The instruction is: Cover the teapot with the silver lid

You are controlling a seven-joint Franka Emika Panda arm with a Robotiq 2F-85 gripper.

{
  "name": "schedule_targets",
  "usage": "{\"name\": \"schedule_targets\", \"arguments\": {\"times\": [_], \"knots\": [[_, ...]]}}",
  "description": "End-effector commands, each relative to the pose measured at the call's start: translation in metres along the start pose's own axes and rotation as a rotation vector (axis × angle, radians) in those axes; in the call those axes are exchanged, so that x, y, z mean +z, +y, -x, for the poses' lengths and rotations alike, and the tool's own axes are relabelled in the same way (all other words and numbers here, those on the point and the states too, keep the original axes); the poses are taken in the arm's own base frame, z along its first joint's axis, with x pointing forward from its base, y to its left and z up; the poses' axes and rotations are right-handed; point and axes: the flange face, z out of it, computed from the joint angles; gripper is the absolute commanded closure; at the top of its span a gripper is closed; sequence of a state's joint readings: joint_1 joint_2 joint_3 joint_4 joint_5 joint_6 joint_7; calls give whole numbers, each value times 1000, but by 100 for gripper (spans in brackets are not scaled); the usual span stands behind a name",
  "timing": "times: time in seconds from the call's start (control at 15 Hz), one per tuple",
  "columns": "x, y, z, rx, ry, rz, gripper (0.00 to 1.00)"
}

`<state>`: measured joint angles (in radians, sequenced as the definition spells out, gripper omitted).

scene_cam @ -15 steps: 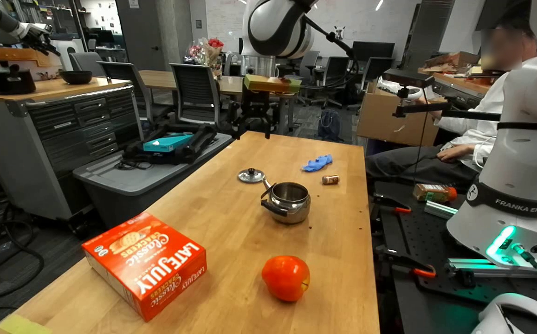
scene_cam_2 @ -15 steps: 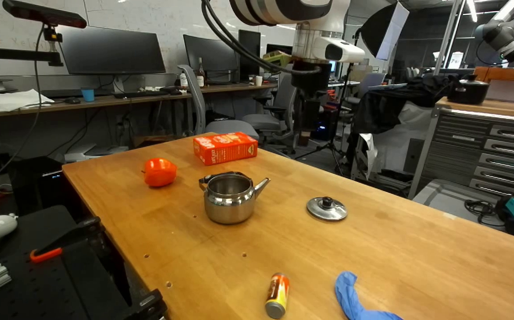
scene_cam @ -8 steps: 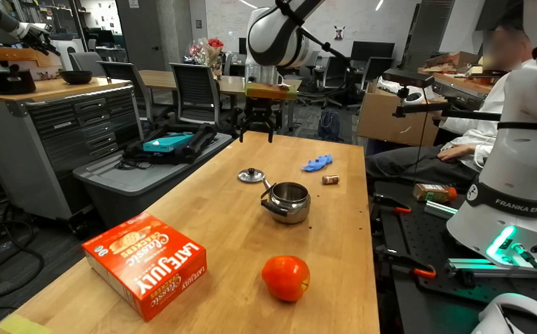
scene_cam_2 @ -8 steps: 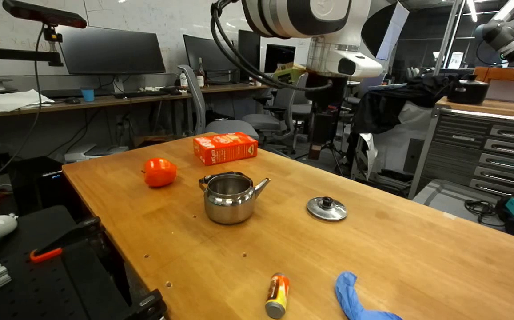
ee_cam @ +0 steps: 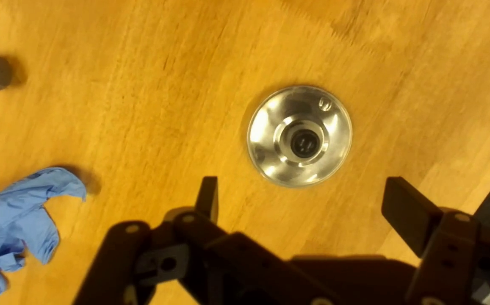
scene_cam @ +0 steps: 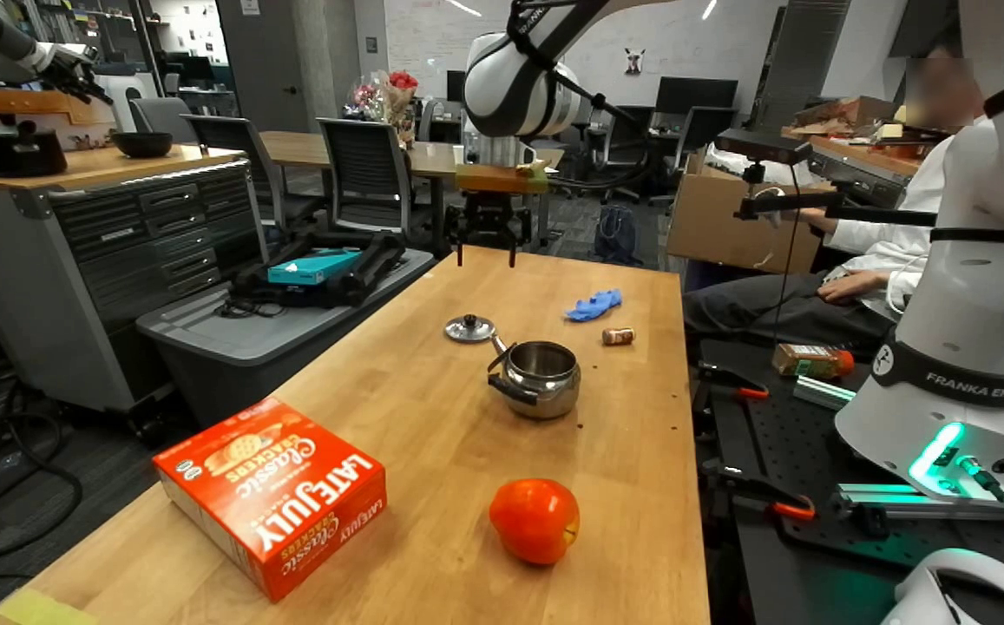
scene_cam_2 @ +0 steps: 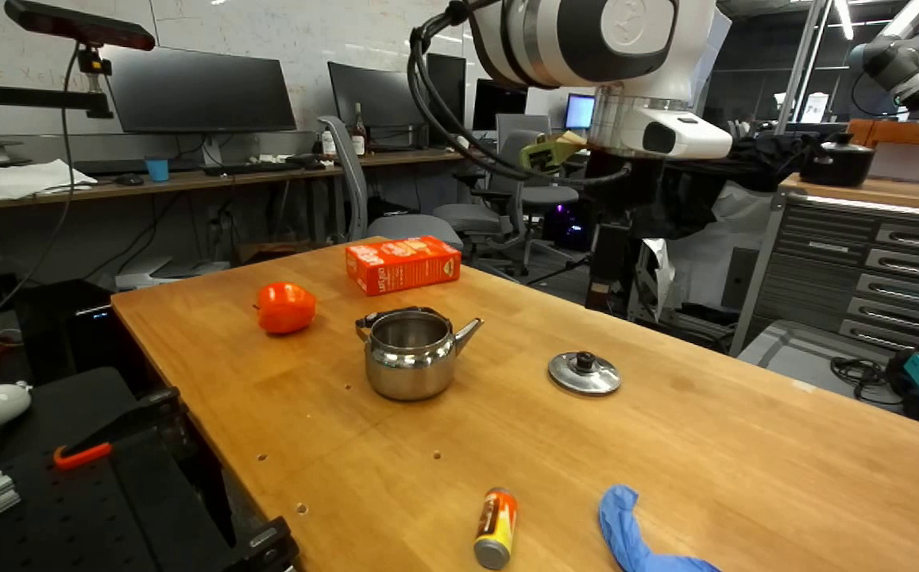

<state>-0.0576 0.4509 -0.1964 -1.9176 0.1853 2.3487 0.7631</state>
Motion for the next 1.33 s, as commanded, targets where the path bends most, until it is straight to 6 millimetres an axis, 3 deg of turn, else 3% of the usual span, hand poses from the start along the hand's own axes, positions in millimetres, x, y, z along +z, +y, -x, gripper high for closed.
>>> {"name": "schedule_targets", "arguments": {"times": [0.0,0.6,0.73,0.8,1.27], "knots": [[13,-9,-12,54,-10,45,0],[52,-19,-2,65,-25,85,0],[55,-20,2,58,-22,80,0],[52,-23,-7,50,-18,77,0],[52,-31,-16,47,21,51,0]]}}
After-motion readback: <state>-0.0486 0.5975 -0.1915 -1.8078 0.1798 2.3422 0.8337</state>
